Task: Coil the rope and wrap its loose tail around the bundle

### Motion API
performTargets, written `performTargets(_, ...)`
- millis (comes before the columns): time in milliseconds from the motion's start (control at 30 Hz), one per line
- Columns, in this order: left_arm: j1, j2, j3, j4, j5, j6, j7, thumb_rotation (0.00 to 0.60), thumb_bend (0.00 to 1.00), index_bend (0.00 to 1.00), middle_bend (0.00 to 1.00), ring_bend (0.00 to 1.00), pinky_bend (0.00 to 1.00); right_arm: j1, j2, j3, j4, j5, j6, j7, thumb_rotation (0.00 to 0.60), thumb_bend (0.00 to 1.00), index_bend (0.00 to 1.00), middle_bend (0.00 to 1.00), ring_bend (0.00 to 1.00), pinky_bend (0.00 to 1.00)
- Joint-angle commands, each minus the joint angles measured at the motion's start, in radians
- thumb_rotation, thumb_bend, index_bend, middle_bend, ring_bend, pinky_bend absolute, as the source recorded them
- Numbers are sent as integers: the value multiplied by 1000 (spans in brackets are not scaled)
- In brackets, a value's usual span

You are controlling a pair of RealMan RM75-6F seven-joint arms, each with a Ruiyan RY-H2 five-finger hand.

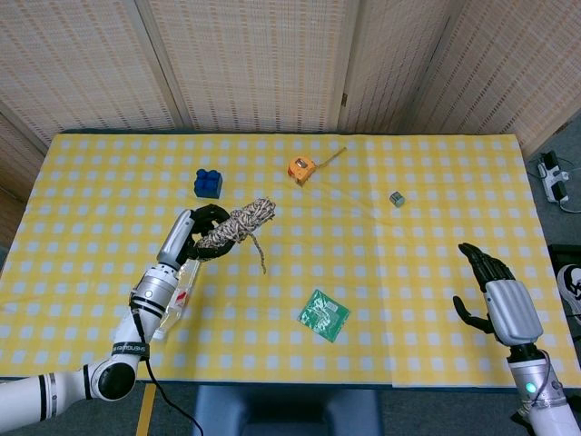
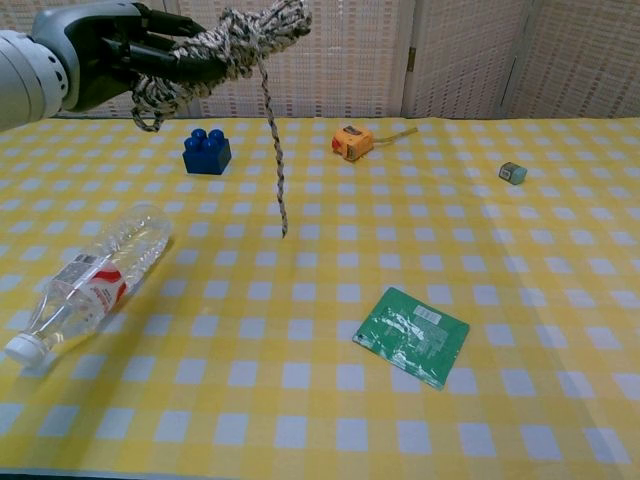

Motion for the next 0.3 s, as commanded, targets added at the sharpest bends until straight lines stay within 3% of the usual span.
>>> performTargets(33,2,-1,1,-1,4,8,-2,600,628,740,747,735,773,-22,-5,-4,15,-16,19,13,600,430,0,100,135,156)
performTargets(300,5,2,7,-8,18,16,-9,600,628,740,747,736,773,-51,-25,8,34,-31,36,-14,600,431,0,100,135,156)
